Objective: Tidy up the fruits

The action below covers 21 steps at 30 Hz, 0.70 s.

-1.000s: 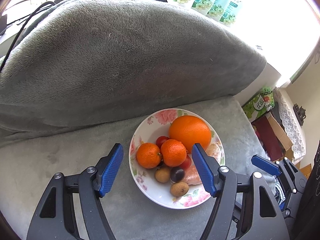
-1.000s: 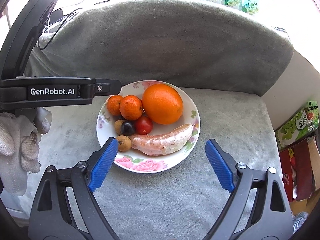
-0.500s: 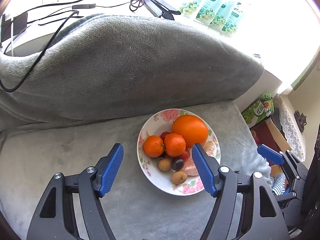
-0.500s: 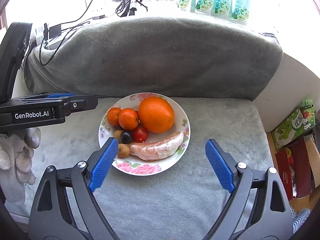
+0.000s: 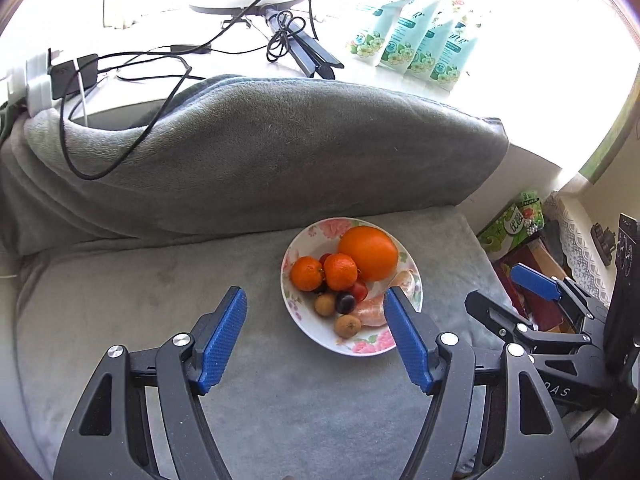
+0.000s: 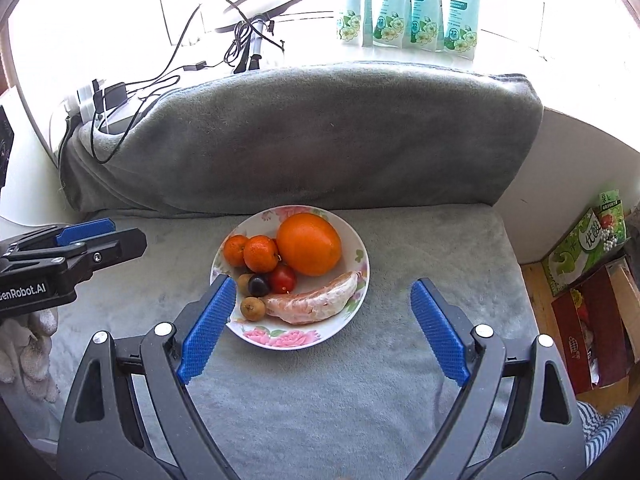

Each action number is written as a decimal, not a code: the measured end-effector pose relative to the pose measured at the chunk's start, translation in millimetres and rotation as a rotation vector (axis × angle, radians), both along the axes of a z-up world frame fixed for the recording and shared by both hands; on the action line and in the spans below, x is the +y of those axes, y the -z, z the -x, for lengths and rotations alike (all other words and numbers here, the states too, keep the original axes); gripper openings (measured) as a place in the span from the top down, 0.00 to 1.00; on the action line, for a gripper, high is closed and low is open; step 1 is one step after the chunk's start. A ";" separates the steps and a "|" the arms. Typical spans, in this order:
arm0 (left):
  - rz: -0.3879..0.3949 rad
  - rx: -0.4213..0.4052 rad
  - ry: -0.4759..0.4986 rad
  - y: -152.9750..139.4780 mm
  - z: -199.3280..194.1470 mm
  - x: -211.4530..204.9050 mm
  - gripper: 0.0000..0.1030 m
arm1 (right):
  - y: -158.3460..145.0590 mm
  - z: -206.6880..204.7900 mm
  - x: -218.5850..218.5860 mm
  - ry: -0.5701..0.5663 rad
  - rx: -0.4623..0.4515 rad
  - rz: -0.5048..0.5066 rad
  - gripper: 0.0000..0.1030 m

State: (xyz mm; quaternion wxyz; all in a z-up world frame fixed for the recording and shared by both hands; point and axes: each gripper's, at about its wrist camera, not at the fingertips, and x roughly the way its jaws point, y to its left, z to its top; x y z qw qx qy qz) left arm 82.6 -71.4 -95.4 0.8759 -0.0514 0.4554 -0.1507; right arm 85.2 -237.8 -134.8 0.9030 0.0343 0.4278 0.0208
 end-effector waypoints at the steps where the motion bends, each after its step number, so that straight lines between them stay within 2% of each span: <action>1: 0.001 0.003 -0.004 -2.6 2.7 -0.7 0.31 | -1.8 1.4 -0.6 0.002 -0.002 -0.001 0.11; 11: -0.037 -0.049 -0.053 -34.0 31.8 -9.1 0.31 | -18.9 15.2 -6.5 0.006 -0.023 -0.035 0.11; 14: -0.047 -0.054 -0.065 -39.0 38.3 -9.4 0.18 | -23.5 18.1 -5.3 0.002 -0.035 -0.037 0.07; 21: -0.039 -0.046 -0.098 -45.7 47.0 -4.2 0.17 | -32.2 23.1 -0.1 -0.014 -0.062 -0.047 0.04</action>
